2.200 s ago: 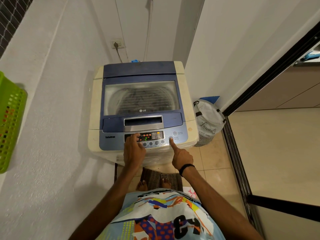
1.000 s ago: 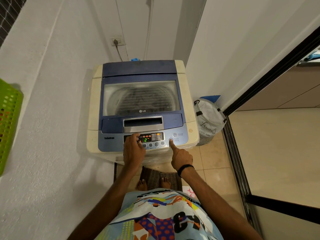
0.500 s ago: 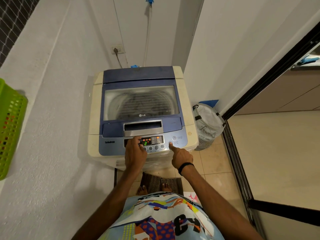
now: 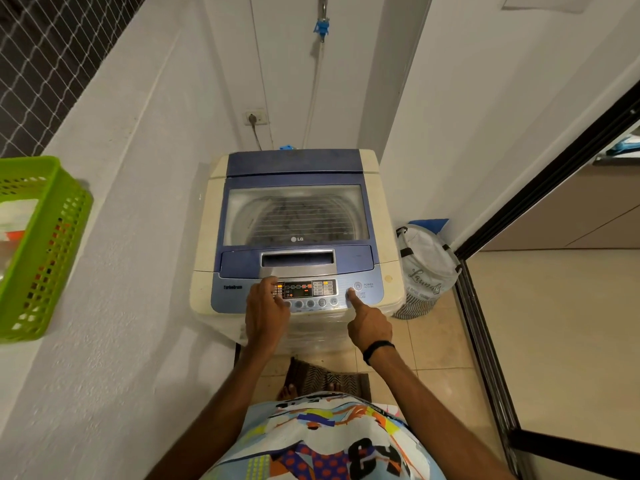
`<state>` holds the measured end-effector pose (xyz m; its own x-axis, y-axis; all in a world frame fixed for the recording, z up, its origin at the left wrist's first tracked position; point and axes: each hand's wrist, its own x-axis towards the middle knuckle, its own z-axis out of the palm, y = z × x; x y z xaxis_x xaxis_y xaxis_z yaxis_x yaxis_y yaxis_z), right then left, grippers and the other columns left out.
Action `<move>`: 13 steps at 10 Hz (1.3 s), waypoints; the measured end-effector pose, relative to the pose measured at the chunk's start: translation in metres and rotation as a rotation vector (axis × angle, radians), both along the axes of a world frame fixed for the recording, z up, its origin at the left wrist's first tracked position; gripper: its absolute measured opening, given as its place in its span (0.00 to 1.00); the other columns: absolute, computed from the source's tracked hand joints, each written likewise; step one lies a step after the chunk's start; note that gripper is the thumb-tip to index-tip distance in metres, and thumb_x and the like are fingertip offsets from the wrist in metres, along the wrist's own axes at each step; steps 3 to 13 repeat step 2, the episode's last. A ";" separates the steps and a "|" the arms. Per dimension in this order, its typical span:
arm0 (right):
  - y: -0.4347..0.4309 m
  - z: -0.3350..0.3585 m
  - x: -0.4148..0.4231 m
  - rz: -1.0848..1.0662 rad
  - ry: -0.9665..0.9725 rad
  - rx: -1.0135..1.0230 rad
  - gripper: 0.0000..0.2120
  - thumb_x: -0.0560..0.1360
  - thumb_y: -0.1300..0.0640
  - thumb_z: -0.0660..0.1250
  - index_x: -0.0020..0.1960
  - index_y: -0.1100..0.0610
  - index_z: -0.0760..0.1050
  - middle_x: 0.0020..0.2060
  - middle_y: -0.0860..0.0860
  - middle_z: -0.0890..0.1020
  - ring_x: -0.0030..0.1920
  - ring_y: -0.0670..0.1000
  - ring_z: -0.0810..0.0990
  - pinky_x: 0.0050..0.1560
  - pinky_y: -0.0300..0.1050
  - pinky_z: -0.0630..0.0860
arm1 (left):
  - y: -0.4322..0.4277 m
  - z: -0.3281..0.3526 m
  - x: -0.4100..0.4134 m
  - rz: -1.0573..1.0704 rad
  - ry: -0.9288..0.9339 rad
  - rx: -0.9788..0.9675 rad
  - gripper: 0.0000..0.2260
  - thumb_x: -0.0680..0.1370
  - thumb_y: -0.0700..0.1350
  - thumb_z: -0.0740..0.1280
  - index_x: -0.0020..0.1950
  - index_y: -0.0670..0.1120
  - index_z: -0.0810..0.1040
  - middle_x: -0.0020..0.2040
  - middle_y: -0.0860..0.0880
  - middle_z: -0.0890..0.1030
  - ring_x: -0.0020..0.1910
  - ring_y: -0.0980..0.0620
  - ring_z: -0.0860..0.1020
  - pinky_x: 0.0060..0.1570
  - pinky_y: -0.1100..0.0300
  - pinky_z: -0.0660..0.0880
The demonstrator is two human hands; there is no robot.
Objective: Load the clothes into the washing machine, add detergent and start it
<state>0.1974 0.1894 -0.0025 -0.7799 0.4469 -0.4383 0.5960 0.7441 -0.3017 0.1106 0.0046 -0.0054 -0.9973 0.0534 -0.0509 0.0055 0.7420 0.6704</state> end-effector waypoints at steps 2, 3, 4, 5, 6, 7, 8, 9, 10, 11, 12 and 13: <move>-0.005 0.004 -0.017 0.024 0.091 0.025 0.34 0.78 0.59 0.61 0.78 0.43 0.50 0.51 0.56 0.83 0.45 0.56 0.82 0.43 0.46 0.78 | -0.008 0.005 -0.013 0.036 0.100 0.053 0.14 0.76 0.35 0.66 0.60 0.45 0.76 0.53 0.44 0.78 0.52 0.47 0.78 0.47 0.55 0.78; -0.005 0.004 -0.017 0.024 0.091 0.025 0.34 0.78 0.59 0.61 0.78 0.43 0.50 0.51 0.56 0.83 0.45 0.56 0.82 0.43 0.46 0.78 | -0.008 0.005 -0.013 0.036 0.100 0.053 0.14 0.76 0.35 0.66 0.60 0.45 0.76 0.53 0.44 0.78 0.52 0.47 0.78 0.47 0.55 0.78; -0.005 0.004 -0.017 0.024 0.091 0.025 0.34 0.78 0.59 0.61 0.78 0.43 0.50 0.51 0.56 0.83 0.45 0.56 0.82 0.43 0.46 0.78 | -0.008 0.005 -0.013 0.036 0.100 0.053 0.14 0.76 0.35 0.66 0.60 0.45 0.76 0.53 0.44 0.78 0.52 0.47 0.78 0.47 0.55 0.78; -0.005 0.004 -0.017 0.024 0.091 0.025 0.34 0.78 0.59 0.61 0.78 0.43 0.50 0.51 0.56 0.83 0.45 0.56 0.82 0.43 0.46 0.78 | -0.008 0.005 -0.013 0.036 0.100 0.053 0.14 0.76 0.35 0.66 0.60 0.45 0.76 0.53 0.44 0.78 0.52 0.47 0.78 0.47 0.55 0.78; -0.005 0.004 -0.017 0.024 0.091 0.025 0.34 0.78 0.59 0.61 0.78 0.43 0.50 0.51 0.56 0.83 0.45 0.56 0.82 0.43 0.46 0.78 | -0.008 0.005 -0.013 0.036 0.100 0.053 0.14 0.76 0.35 0.66 0.60 0.45 0.76 0.53 0.44 0.78 0.52 0.47 0.78 0.47 0.55 0.78; -0.005 0.004 -0.017 0.024 0.091 0.025 0.34 0.78 0.59 0.61 0.78 0.43 0.50 0.51 0.56 0.83 0.45 0.56 0.82 0.43 0.46 0.78 | -0.008 0.005 -0.013 0.036 0.100 0.053 0.14 0.76 0.35 0.66 0.60 0.45 0.76 0.53 0.44 0.78 0.52 0.47 0.78 0.47 0.55 0.78; -0.005 0.004 -0.017 0.024 0.091 0.025 0.34 0.78 0.59 0.61 0.78 0.43 0.50 0.51 0.56 0.83 0.45 0.56 0.82 0.43 0.46 0.78 | -0.008 0.005 -0.013 0.036 0.100 0.053 0.14 0.76 0.35 0.66 0.60 0.45 0.76 0.53 0.44 0.78 0.52 0.47 0.78 0.47 0.55 0.78; -0.005 0.004 -0.017 0.024 0.091 0.025 0.34 0.78 0.59 0.61 0.78 0.43 0.50 0.51 0.56 0.83 0.45 0.56 0.82 0.43 0.46 0.78 | -0.008 0.005 -0.013 0.036 0.100 0.053 0.14 0.76 0.35 0.66 0.60 0.45 0.76 0.53 0.44 0.78 0.52 0.47 0.78 0.47 0.55 0.78; -0.005 0.004 -0.017 0.024 0.091 0.025 0.34 0.78 0.59 0.61 0.78 0.43 0.50 0.51 0.56 0.83 0.45 0.56 0.82 0.43 0.46 0.78 | -0.008 0.005 -0.013 0.036 0.100 0.053 0.14 0.76 0.35 0.66 0.60 0.45 0.76 0.53 0.44 0.78 0.52 0.47 0.78 0.47 0.55 0.78; -0.005 0.004 -0.017 0.024 0.091 0.025 0.34 0.78 0.59 0.61 0.78 0.43 0.50 0.51 0.56 0.83 0.45 0.56 0.82 0.43 0.46 0.78 | -0.008 0.005 -0.013 0.036 0.100 0.053 0.14 0.76 0.35 0.66 0.60 0.45 0.76 0.53 0.44 0.78 0.52 0.47 0.78 0.47 0.55 0.78; -0.005 0.004 -0.017 0.024 0.091 0.025 0.34 0.78 0.59 0.61 0.78 0.43 0.50 0.51 0.56 0.83 0.45 0.56 0.82 0.43 0.46 0.78 | -0.008 0.005 -0.013 0.036 0.100 0.053 0.14 0.76 0.35 0.66 0.60 0.45 0.76 0.53 0.44 0.78 0.52 0.47 0.78 0.47 0.55 0.78; -0.005 0.004 -0.017 0.024 0.091 0.025 0.34 0.78 0.59 0.61 0.78 0.43 0.50 0.51 0.56 0.83 0.45 0.56 0.82 0.43 0.46 0.78 | -0.008 0.005 -0.013 0.036 0.100 0.053 0.14 0.76 0.35 0.66 0.60 0.45 0.76 0.53 0.44 0.78 0.52 0.47 0.78 0.47 0.55 0.78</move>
